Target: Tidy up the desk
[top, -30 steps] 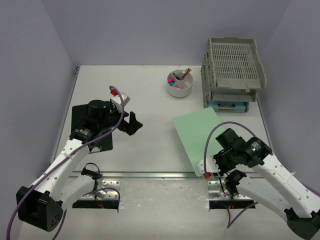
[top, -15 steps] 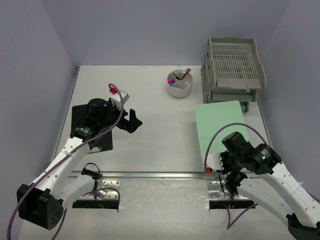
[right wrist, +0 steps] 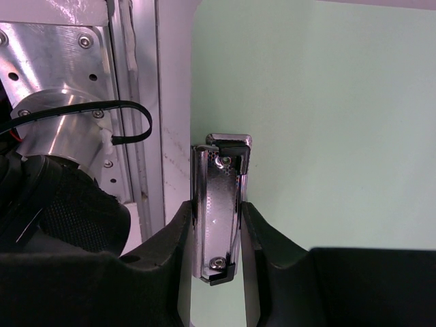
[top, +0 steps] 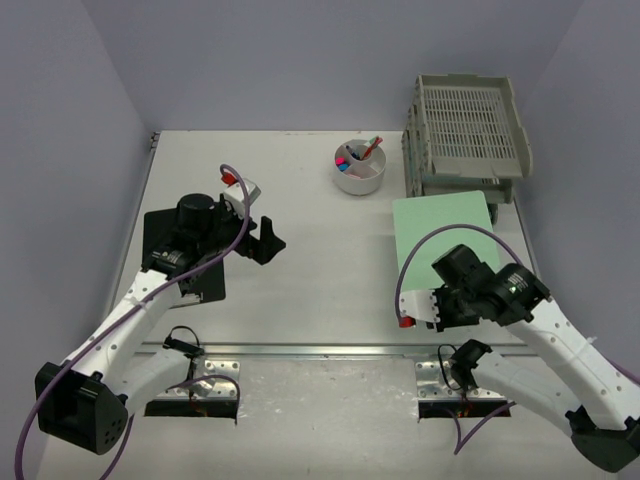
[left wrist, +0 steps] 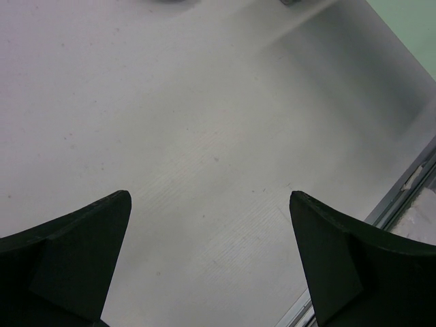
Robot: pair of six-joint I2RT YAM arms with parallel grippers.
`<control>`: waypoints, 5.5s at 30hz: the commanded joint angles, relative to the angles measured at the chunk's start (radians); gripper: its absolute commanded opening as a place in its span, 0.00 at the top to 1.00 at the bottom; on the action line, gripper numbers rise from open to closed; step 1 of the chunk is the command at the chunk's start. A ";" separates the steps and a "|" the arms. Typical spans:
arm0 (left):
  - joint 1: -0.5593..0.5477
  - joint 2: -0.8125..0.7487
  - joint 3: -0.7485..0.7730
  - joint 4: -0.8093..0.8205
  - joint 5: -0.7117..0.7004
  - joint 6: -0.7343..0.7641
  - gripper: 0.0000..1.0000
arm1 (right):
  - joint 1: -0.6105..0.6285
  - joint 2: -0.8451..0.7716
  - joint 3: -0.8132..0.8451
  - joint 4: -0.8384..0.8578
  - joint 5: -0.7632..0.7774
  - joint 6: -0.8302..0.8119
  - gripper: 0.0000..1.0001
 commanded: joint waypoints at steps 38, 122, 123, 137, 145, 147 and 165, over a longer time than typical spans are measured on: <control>0.006 0.043 0.090 0.017 0.031 0.061 0.00 | -0.645 0.322 0.265 0.080 -0.424 -0.443 1.00; 0.007 0.133 0.106 0.037 0.034 0.086 0.00 | -0.890 0.800 0.530 0.247 -0.349 -0.817 1.00; 0.007 0.133 0.103 0.037 0.034 0.087 0.00 | -0.889 0.806 0.531 0.259 -0.350 -0.815 1.00; 0.006 0.147 0.102 0.031 0.024 0.096 0.00 | -0.850 0.955 0.672 0.297 -0.352 -0.755 1.00; 0.007 0.155 0.095 0.039 0.023 0.097 0.00 | -0.834 1.007 0.737 0.321 -0.348 -0.736 1.00; 0.006 0.158 0.094 0.039 0.023 0.098 0.00 | -0.831 1.012 0.740 0.339 -0.346 -0.731 1.00; 0.007 0.152 0.081 0.044 0.018 0.099 0.00 | -0.823 0.881 0.534 0.561 -0.356 -0.710 0.50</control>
